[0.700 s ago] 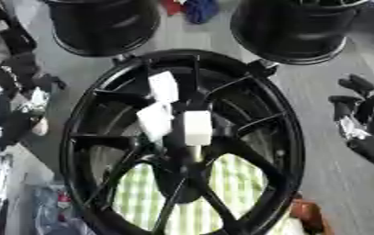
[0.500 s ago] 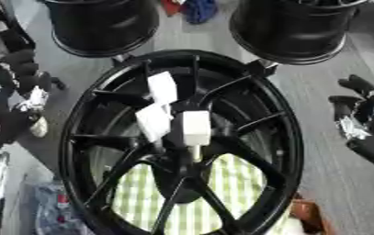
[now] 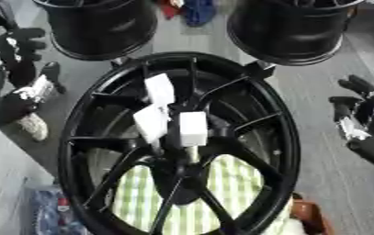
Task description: Pull the pin out of the wheel hub.
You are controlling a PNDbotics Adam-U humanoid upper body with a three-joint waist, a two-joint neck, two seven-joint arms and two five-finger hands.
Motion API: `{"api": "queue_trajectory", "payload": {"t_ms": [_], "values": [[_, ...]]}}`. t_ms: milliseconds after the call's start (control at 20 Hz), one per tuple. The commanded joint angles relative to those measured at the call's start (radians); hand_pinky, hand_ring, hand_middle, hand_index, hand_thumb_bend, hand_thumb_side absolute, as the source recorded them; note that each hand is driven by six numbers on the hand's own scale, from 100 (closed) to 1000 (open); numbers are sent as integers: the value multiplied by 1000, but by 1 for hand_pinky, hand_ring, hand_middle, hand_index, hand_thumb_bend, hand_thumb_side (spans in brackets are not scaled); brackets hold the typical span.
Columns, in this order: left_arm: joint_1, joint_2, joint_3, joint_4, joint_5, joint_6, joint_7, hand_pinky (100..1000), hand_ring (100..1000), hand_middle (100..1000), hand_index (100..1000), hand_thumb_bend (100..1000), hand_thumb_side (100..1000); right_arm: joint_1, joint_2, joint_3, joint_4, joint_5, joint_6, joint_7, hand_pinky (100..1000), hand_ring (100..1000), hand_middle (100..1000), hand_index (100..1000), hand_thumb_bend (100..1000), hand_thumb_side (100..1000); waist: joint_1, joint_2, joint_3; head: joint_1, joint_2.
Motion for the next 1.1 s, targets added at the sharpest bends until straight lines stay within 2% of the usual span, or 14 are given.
{"api": "queue_trajectory", "payload": {"t_ms": [50, 300, 450, 550, 700, 850, 1000, 1100], "values": [[-52, 113, -59, -26, 2, -12, -88, 730, 794, 815, 893, 307, 566, -3, -20, -3, -18, 5, -1, 4, 849, 805, 913, 975, 100, 363, 3, -17, -5, 6, 5], [-151, 198, -174, -10, -12, -3, -243, 680, 781, 810, 891, 340, 536, -1, -25, 1, -16, 5, -1, 8, 849, 805, 913, 975, 100, 363, 9, -22, -13, 12, 5], [-174, 207, -196, -1, -17, 2, -277, 680, 781, 810, 891, 340, 536, -1, -26, 2, -15, 5, -1, 8, 849, 805, 913, 975, 100, 363, 10, -23, -14, 12, 5], [-194, 219, -215, 7, -27, -6, -292, 656, 773, 804, 889, 378, 542, -1, -27, 6, -14, 5, -1, 12, 849, 805, 913, 975, 100, 363, 14, -24, -26, 22, 5], [-258, 204, -289, 61, -64, -10, -339, 651, 772, 800, 885, 390, 544, -1, -28, 8, -13, 5, -2, 15, 849, 804, 913, 974, 100, 363, 15, -25, -32, 24, 5], [-304, 176, -363, 103, -85, 20, -391, 625, 754, 794, 879, 401, 542, 2, -28, 6, -13, 5, -1, 14, 850, 805, 913, 974, 100, 364, 15, -26, -30, 21, 5], [-328, 151, -395, 117, -96, 48, -444, 613, 749, 787, 873, 360, 501, 3, -27, 6, -11, 6, -1, 14, 850, 804, 913, 974, 100, 365, 17, -27, -29, 20, 5], [-339, 138, -412, 123, -106, 60, -474, 602, 744, 783, 867, 365, 503, 3, -27, 7, -11, 6, -1, 14, 850, 804, 913, 974, 100, 365, 17, -27, -29, 19, 5]]}}
